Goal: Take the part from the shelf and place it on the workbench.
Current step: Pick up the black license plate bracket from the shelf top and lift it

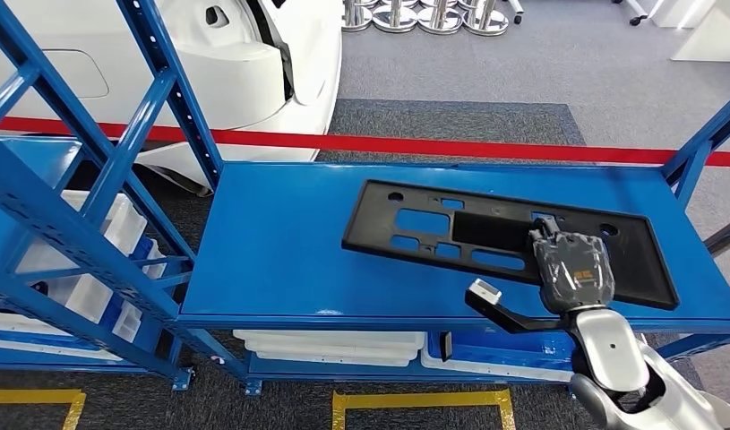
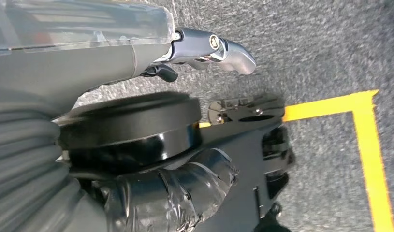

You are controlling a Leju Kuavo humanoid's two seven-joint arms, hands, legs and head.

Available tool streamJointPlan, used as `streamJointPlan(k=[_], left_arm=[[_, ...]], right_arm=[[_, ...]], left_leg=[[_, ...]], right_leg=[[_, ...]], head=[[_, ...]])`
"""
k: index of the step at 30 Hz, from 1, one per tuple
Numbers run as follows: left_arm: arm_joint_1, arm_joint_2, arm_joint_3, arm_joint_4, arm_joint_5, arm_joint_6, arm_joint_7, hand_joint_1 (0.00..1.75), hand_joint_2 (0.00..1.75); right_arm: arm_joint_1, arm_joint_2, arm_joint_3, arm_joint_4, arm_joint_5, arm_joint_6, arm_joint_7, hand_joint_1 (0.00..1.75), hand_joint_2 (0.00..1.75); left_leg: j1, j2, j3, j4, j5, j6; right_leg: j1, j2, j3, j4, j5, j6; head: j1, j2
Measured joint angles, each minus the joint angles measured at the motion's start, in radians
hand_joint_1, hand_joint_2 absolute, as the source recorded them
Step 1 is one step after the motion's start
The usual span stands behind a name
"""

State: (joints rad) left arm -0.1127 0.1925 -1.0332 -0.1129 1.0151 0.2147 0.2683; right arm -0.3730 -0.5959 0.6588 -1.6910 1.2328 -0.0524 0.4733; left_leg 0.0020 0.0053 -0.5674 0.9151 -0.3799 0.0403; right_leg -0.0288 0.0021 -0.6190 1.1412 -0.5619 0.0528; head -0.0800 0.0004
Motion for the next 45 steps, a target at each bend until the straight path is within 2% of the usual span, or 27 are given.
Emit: streamJointPlan(k=[2,3,5,6,8,10,12,14,16,18,19,21,23,26,27,29,31,32,33,34,36,38,39,41,42,43,45], left_arm=[[-0.001,-0.006,0.0,-0.001,0.011,0.008,0.005,0.0,1.75],[-0.001,-0.01,0.0,-0.002,0.013,0.011,0.005,0.0,1.75],[0.0,-0.015,0.0,-0.003,0.014,0.014,0.005,0.0,1.75],[0.0,-0.015,0.001,-0.003,0.015,0.014,0.005,0.0,1.75],[0.0,-0.013,0.001,-0.003,0.017,0.014,0.007,0.0,1.75],[0.003,-0.011,0.001,-0.003,0.018,0.012,0.009,0.0,1.75],[0.005,-0.011,0.001,-0.003,0.02,0.011,0.011,0.0,1.75],[0.004,-0.011,0.001,-0.003,0.021,0.01,0.011,0.0,1.75],[0.004,-0.012,0.001,-0.004,0.023,0.008,0.011,0.0,1.75],[0.004,-0.012,0.001,-0.005,0.026,0.007,0.011,0.0,1.75],[0.004,-0.012,0.001,-0.005,0.026,0.006,0.011,0.0,1.75],[0.003,-0.011,0.001,-0.006,0.027,0.006,0.012,0.0,1.75],[0.002,-0.01,0.001,-0.006,0.027,0.004,0.015,0.0,1.75],[0.004,-0.011,0.001,-0.006,0.03,0.001,0.017,0.0,1.75],[0.004,-0.013,0.001,-0.006,0.031,0.0,0.018,0.0,1.75],[0.003,-0.017,0.001,-0.006,0.032,-0.002,0.018,0.0,1.75],[0.004,-0.019,0.001,-0.006,0.032,-0.004,0.018,0.0,1.75],[0.004,-0.02,0.001,-0.007,0.032,-0.005,0.017,0.0,1.75],[0.004,-0.021,0.001,-0.007,0.032,-0.005,0.016,0.0,1.75],[0.004,-0.021,0.001,-0.007,0.032,-0.006,0.015,0.0,1.75],[0.004,-0.023,0.001,-0.008,0.032,-0.007,0.012,0.0,1.75],[0.005,-0.025,0.001,-0.009,0.032,-0.008,0.01,0.0,1.75],[0.006,-0.025,0.001,-0.009,0.032,-0.008,0.01,0.0,1.75],[0.007,-0.024,0.001,-0.01,0.032,-0.008,0.01,0.0,1.75],[0.007,-0.022,0.001,-0.01,0.032,-0.008,0.01,0.0,1.75],[0.008,-0.02,0.001,-0.01,0.032,-0.008,0.009,0.0,1.75],[0.009,-0.019,0.001,-0.01,0.032,-0.008,0.009,0.0,1.75]], right_arm=[[-0.036,0.035,0.026,-0.007,0.015,0.007,0.022,1.75,1.75],[-0.049,0.044,0.038,-0.017,0.02,0.015,0.034,1.75,1.75],[-0.073,0.057,0.056,-0.047,0.025,0.036,0.051,1.75,1.75],[-0.085,0.062,0.062,-0.06,0.024,0.045,0.055,1.75,1.75],[-0.099,0.072,0.074,-0.08,0.024,0.055,0.057,1.75,1.75],[-0.102,0.081,0.086,-0.092,0.024,0.057,0.058,1.75,1.75],[-0.108,0.092,0.096,-0.1,0.024,0.057,0.057,1.75,1.75],[-0.113,0.1,0.103,-0.109,0.023,0.058,0.055,1.75,1.75],[-0.115,0.106,0.11,-0.115,0.02,0.063,0.052,1.75,1.75],[-0.115,0.11,0.119,-0.12,0.017,0.068,0.051,1.75,1.75],[-0.115,0.112,0.123,-0.123,0.016,0.069,0.05,1.75,1.75],[-0.115,0.114,0.126,-0.132,0.015,0.068,0.05,1.75,1.75],[-0.115,0.114,0.127,-0.14,0.009,0.068,0.05,1.75,1.75],[-0.114,0.113,0.131,-0.151,-0.004,0.068,0.05,1.75,1.75],[-0.113,0.113,0.132,-0.156,-0.007,0.068,0.05,1.75,1.75],[-0.113,0.11,0.134,-0.164,-0.012,0.069,0.05,1.75,1.75],[-0.111,0.106,0.134,-0.171,-0.021,0.075,0.05,1.75,1.75],[-0.109,0.105,0.135,-0.173,-0.029,0.08,0.05,1.75,1.75],[-0.108,0.104,0.135,-0.175,-0.036,0.085,0.05,1.75,1.75],[-0.107,0.103,0.135,-0.177,-0.044,0.088,0.05,1.75,1.75],[-0.106,0.099,0.135,-0.184,-0.055,0.093,0.05,1.75,1.75],[-0.108,0.096,0.133,-0.194,-0.06,0.098,0.051,1.75,1.75],[-0.109,0.095,0.132,-0.198,-0.061,0.1,0.051,1.75,1.75],[-0.108,0.093,0.131,-0.201,-0.065,0.102,0.051,1.75,1.75],[-0.107,0.092,0.131,-0.202,-0.068,0.102,0.051,1.75,1.75],[-0.106,0.091,0.131,-0.203,-0.072,0.103,0.051,1.75,1.75],[-0.103,0.088,0.131,-0.208,-0.081,0.106,0.051,1.75,1.75]], left_leg=[[0.004,-0.005,-0.012,0.004,0.007,-0.007],[0.008,-0.01,-0.019,0.009,0.01,-0.012],[0.018,-0.019,-0.039,0.03,0.012,-0.027],[0.02,-0.023,-0.05,0.042,0.013,-0.037],[0.017,-0.029,-0.064,0.054,0.018,-0.055],[0.018,-0.033,-0.067,0.05,0.029,-0.068],[0.021,-0.029,-0.081,0.073,0.004,-0.076],[0.021,-0.019,-0.118,0.175,-0.08,-0.076],[0.019,-0.017,-0.155,0.318,-0.167,-0.072],[0.017,-0.017,-0.134,0.355,-0.191,-0.063],[0.014,-0.017,-0.091,0.307,-0.176,-0.057],[0.006,-0.017,0.02,0.154,-0.143,-0.038],[-0.003,-0.014,0.077,0.062,-0.129,-0.03],[-0.007,-0.011,0.068,0.049,-0.109,-0.024],[-0.006,-0.009,0.062,0.044,-0.097,-0.018],[-0.002,-0.005,0.042,0.038,-0.074,-0.008],[-0.004,-0.005,0.014,0.039,-0.053,-0.002],[-0.005,-0.005,0.0,0.04,-0.043,-0.001],[-0.006,-0.005,-0.015,0.041,-0.032,-0.001],[-0.007,-0.005,-0.03,0.043,-0.022,-0.002],[-0.009,-0.006,-0.053,0.046,-0.004,-0.006],[-0.013,-0.006,-0.065,0.049,0.013,-0.014],[-0.013,-0.006,-0.069,0.048,0.022,-0.02],[-0.012,-0.006,-0.072,0.044,0.037,-0.032],[-0.011,-0.006,-0.077,0.051,0.024,-0.038],[-0.01,-0.007,-0.087,0.077,-0.007,-0.044],[-0.006,-0.007,-0.12,0.191,-0.115,-0.055]], right_leg=[[-0.005,0.0,-0.026,0.084,-0.029,0.009],[-0.008,0.0,-0.011,0.065,-0.014,0.013],[-0.019,0.001,0.061,-0.064,0.038,0.028],[-0.022,0.006,0.091,-0.125,0.058,0.029],[-0.024,0.015,0.108,-0.17,0.068,0.016],[-0.021,0.014,0.095,-0.16,0.077,-0.01],[-0.02,0.009,0.083,-0.159,0.091,-0.029],[-0.016,0.005,0.069,-0.161,0.107,-0.043],[-0.008,0.003,0.05,-0.162,0.122,-0.048],[-0.001,0.001,0.03,-0.161,0.137,-0.05],[0.002,0.001,0.022,-0.161,0.144,-0.05],[0.007,0.002,0.011,-0.16,0.157,-0.045],[0.008,0.0,0.006,-0.161,0.169,-0.035],[0.003,-0.002,0.001,-0.167,0.184,-0.014],[0.002,-0.002,-0.006,-0.157,0.169,-0.009],[0.002,-0.001,-0.038,-0.075,0.09,-0.002],[0.003,-0.001,-0.076,0.062,-0.002,0.001],[0.003,-0.001,-0.081,0.11,-0.02,0.001],[0.003,-0.001,-0.07,0.126,-0.016,0.0],[0.004,-0.001,-0.042,0.105,0.005,-0.003],[0.009,-0.002,0.06,-0.024,0.047,-0.015],[0.016,-0.004,0.151,-0.159,0.047,-0.028],[0.019,-0.004,0.171,-0.194,0.042,-0.034],[0.019,-0.006,0.164,-0.207,0.053,-0.045],[0.017,-0.007,0.157,-0.21,0.063,-0.052],[0.014,-0.009,0.148,-0.214,0.075,-0.059],[0.012,-0.011,0.123,-0.216,0.099,-0.066]], head=[[0.0,0.0],[0.0,0.0],[0.0,0.0],[0.002,0.0],[0.001,0.0],[-0.002,0.0],[-0.003,0.0],[-0.004,0.0],[-0.005,0.0],[-0.005,0.0],[-0.005,0.0],[-0.005,0.0],[-0.004,0.0],[-0.004,0.0],[-0.003,0.0],[-0.001,0.0],[0.0,0.0],[0.0,0.0],[0.0,0.0],[0.0,0.0],[0.0,0.0],[-0.001,0.0],[-0.001,0.0],[-0.002,0.0],[-0.003,0.0],[-0.004,0.0],[-0.005,0.0]])
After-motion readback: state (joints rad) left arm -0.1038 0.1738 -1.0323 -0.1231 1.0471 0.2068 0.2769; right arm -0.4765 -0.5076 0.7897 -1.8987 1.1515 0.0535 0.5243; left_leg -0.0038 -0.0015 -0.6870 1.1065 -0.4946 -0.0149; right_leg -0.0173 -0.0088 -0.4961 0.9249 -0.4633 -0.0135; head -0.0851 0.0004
